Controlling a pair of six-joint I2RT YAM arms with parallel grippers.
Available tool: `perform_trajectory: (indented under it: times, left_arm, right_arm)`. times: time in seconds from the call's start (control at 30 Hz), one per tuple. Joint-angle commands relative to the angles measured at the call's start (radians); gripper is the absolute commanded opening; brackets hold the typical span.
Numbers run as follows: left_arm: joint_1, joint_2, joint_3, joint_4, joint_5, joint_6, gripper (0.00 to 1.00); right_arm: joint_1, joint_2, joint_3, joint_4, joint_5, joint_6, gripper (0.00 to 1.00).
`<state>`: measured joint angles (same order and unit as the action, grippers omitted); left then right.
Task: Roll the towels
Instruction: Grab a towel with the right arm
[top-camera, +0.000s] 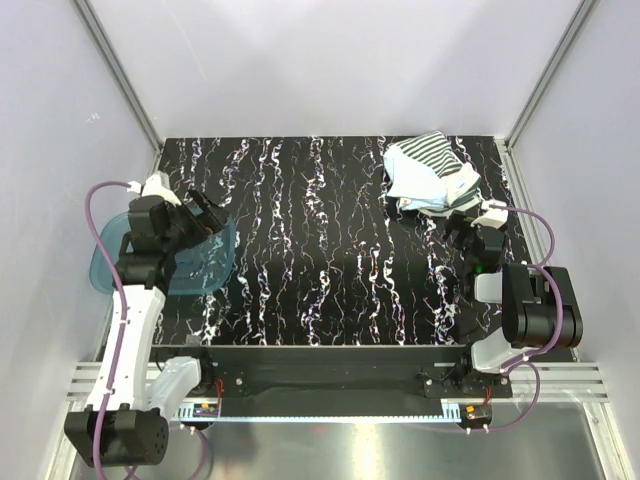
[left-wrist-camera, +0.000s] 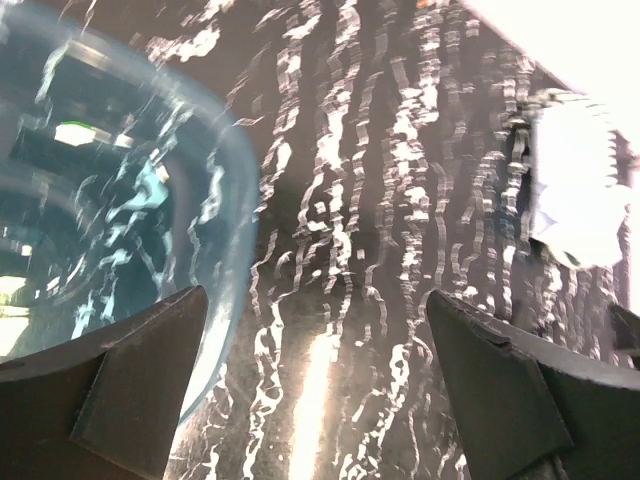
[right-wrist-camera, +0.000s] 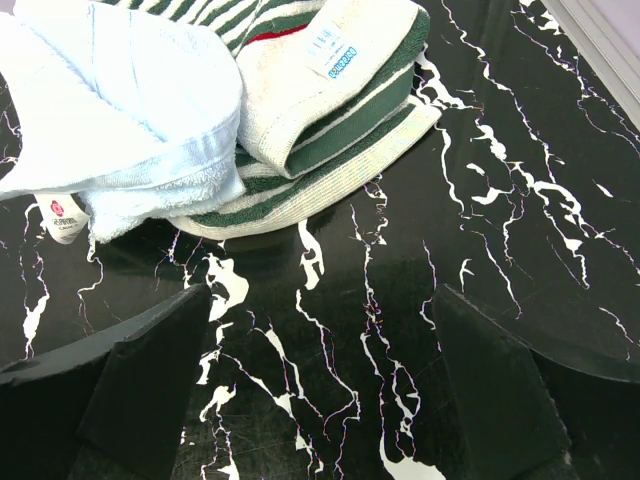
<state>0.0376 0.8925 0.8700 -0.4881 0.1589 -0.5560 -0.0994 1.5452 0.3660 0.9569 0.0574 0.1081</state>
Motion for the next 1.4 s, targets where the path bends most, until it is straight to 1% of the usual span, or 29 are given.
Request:
perform_trajectory:
  times: [0.0,0.17,0.27,0.3,0.4,0.47,0.57,0.6,0.63,0.67,0.7,0.73,0.77,0.8,0.83,0.87,0.93,0.97,1.0,1.03,1.07,1.1,1.13,1.17,1.2,1.23,1.27,1.3,1.37]
  left_arm:
    - [-0.001,0.009,0.139,-0.087,0.131,0.096,0.99]
    - [-0.031,-0.013,0.141,-0.054,0.154,0.149,0.99]
    - [-0.142,0.026,0.199,-0.117,0.07,0.227,0.99]
    - [-0.169,0.034,0.211,-0.136,0.003,0.264,0.99]
    - [-0.26,0.033,0.227,-0.19,-0.106,0.292,0.99]
    - [-0.309,-0.003,0.18,-0.182,-0.137,0.289,0.99]
    - [-0.337,-0.032,0.094,-0.141,-0.15,0.26,0.99]
    - [-0.341,-0.035,0.045,-0.133,-0.145,0.248,0.99]
    - [-0.347,-0.035,0.022,-0.121,-0.147,0.24,0.99]
    - [-0.349,-0.035,0.009,-0.127,-0.141,0.234,0.99]
    - [-0.357,-0.029,0.027,-0.138,-0.144,0.234,0.99]
    - [-0.36,-0.033,0.026,-0.133,-0.145,0.234,0.99]
    - [-0.36,-0.036,0.027,-0.13,-0.148,0.237,0.99]
    - [-0.361,-0.041,0.024,-0.127,-0.156,0.246,0.99]
    - [-0.361,-0.041,0.024,-0.126,-0.157,0.251,0.99]
    - [-0.361,-0.04,0.03,-0.129,-0.156,0.258,0.99]
    - [-0.361,-0.038,0.03,-0.133,-0.18,0.263,0.99]
    - [-0.361,-0.04,0.029,-0.133,-0.185,0.265,0.99]
    - [-0.361,-0.038,0.03,-0.133,-0.186,0.268,0.99]
    - [-0.361,-0.04,0.029,-0.135,-0.186,0.268,0.99]
    - [-0.361,-0.04,0.03,-0.133,-0.188,0.268,0.99]
    - [-0.361,-0.04,0.032,-0.135,-0.19,0.268,0.99]
    - [-0.361,-0.04,0.031,-0.139,-0.193,0.268,0.99]
    - [-0.363,-0.043,0.03,-0.141,-0.196,0.268,0.99]
    - [-0.363,-0.041,0.03,-0.139,-0.197,0.268,0.99]
    - [-0.364,-0.043,0.03,-0.141,-0.2,0.268,0.99]
    - [-0.364,-0.043,0.03,-0.142,-0.205,0.268,0.99]
    - [-0.366,-0.041,0.032,-0.144,-0.205,0.268,0.99]
    - [-0.367,-0.04,0.032,-0.144,-0.208,0.269,0.99]
  right_arm:
    - [-0.003,-0.002,0.017,0.054,-0.014,-0.016,1.0]
    - [-0.003,-0.002,0.017,0.054,-0.014,-0.016,1.0]
    - [-0.003,0.0,0.017,0.054,-0.014,-0.018,1.0]
    - [-0.003,-0.002,0.017,0.054,-0.014,-0.016,1.0]
    - [-0.003,-0.002,0.019,0.049,-0.014,-0.018,1.0]
    - [-0.003,-0.002,0.019,0.049,-0.017,-0.019,1.0]
    - [-0.002,-0.01,0.014,0.071,-0.014,-0.015,1.0]
    - [0.013,-0.035,0.04,0.036,-0.046,-0.05,1.0]
    - [0.058,-0.118,0.08,-0.177,-0.019,-0.082,1.0]
    - [0.102,-0.15,0.134,-0.29,0.095,-0.152,1.0]
    - [0.212,-0.169,0.222,-0.358,0.113,-0.174,1.0]
    - [0.245,-0.198,0.259,-0.444,0.101,-0.189,1.0]
    - [0.266,-0.209,0.302,-0.489,0.031,-0.196,1.0]
    - [0.311,-0.214,0.395,-0.536,0.021,-0.191,1.0]
    - [0.32,-0.211,0.44,-0.603,0.015,-0.168,1.0]
    - [0.319,-0.206,0.526,-0.668,-0.051,-0.03,1.0]
    - [0.317,-0.163,0.614,-0.769,-0.07,0.138,1.0]
    - [0.317,-0.134,0.695,-0.785,-0.194,0.152,1.0]
    - [0.317,-0.097,0.746,-0.817,-0.238,0.162,1.0]
    - [0.319,-0.003,0.81,-0.933,-0.273,0.175,1.0]
    - [0.326,0.047,0.955,-1.028,-0.245,0.159,1.0]
    - [0.34,0.093,1.019,-1.167,-0.181,0.139,1.0]
    - [0.378,0.169,1.068,-1.214,-0.119,0.102,1.0]
    - [0.4,0.205,1.146,-1.247,0.004,0.041,1.0]
    - [0.408,0.243,1.194,-1.339,0.053,0.03,1.0]
    - [0.409,0.332,1.249,-1.4,0.08,0.03,0.98]
    - [0.411,0.375,1.351,-1.459,0.117,0.021,0.95]
    - [0.414,0.415,1.392,-1.551,0.139,0.018,0.93]
    - [0.434,0.49,1.445,-1.592,0.212,0.004,0.91]
